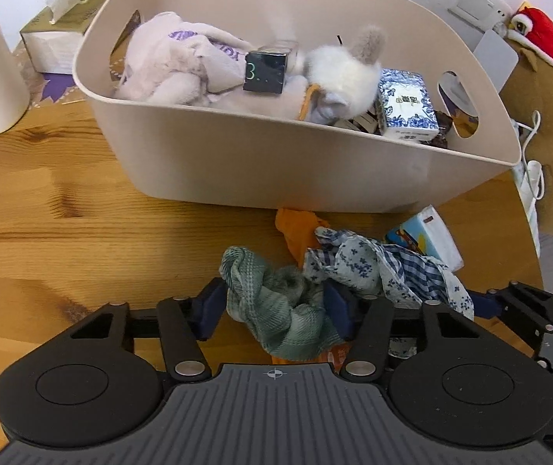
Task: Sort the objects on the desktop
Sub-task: 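Grasp the green scrunchie with the left gripper while the right grasps the checked cloth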
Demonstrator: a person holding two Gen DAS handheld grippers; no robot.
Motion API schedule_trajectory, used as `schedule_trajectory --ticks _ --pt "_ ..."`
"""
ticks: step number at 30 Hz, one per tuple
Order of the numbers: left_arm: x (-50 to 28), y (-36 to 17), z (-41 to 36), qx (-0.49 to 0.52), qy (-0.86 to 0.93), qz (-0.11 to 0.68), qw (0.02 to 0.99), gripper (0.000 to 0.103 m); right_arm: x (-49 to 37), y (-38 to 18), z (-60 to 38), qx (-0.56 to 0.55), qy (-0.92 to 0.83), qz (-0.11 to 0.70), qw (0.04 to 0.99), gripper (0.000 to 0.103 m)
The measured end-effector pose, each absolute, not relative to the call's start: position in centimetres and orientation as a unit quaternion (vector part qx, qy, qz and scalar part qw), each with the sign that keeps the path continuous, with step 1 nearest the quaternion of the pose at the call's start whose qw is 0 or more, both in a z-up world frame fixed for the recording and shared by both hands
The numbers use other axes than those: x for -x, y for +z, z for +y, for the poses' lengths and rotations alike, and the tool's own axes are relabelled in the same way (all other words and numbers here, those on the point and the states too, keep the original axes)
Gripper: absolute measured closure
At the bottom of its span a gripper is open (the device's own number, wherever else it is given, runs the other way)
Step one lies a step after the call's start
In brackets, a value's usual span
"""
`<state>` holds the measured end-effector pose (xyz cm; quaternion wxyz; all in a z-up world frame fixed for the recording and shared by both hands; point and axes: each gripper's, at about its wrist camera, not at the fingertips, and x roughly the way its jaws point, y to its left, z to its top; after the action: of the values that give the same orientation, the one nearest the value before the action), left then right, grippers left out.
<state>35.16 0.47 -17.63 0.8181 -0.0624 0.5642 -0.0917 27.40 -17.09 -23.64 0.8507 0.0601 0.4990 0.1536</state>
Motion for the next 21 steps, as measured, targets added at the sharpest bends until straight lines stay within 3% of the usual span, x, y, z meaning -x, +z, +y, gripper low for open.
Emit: schedule_trajectory --ticks 11,18,21 --pt "-34.8 -18.2 0.6 0.028 -0.096 0.57 0.815 0.084 -27.5 -23.3 -17.6 -0.079 0.162 0.494 0.851 0.054" --pt "-34.1 -18.0 0.5 0.004 -0.092 0.568 0.818 0.091 -27.1 -22.7 -17.6 -0.074 0.158 0.487 0.856 0.078" --pt "-33.5 -17.7 0.4 -0.007 -0.089 0.558 0.825 0.092 -26.7 -22.6 -17.7 -0.071 0.162 0.488 0.855 0.081"
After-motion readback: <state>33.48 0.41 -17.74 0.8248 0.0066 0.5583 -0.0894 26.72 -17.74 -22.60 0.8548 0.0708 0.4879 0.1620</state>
